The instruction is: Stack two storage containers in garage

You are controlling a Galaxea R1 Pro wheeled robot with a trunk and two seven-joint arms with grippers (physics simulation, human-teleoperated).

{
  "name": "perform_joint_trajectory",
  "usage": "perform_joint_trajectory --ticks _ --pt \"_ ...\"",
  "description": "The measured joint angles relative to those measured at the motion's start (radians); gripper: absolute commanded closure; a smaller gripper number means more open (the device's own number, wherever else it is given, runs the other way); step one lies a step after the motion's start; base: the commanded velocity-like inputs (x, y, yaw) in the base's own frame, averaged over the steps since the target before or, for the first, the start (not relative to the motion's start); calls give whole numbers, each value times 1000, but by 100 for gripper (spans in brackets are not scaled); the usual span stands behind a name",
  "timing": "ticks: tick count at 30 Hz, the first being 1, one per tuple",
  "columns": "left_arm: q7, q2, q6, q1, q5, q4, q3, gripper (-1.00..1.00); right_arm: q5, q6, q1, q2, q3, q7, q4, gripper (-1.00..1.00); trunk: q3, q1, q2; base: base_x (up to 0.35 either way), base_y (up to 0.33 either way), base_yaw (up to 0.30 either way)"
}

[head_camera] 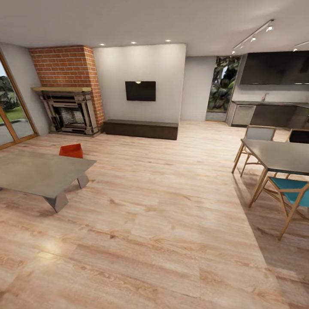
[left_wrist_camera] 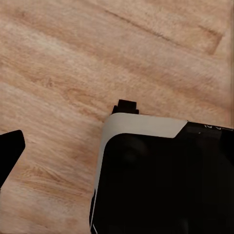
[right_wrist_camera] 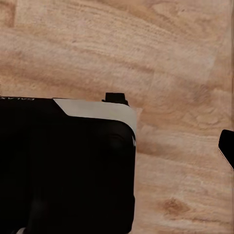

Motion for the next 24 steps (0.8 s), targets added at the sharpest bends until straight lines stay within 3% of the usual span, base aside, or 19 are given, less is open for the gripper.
perform_joint_trajectory --ticks 10,24 --pt "-3 -1 9 8 2 2 1 -100 0 2 1 5 0 1 0 -100 0 0 0 323 0 0" --pt "-12 -3 -7 105 -3 1 1 -100 0 -1 28 4 0 1 0 -100 0 0 0 323 0 0"
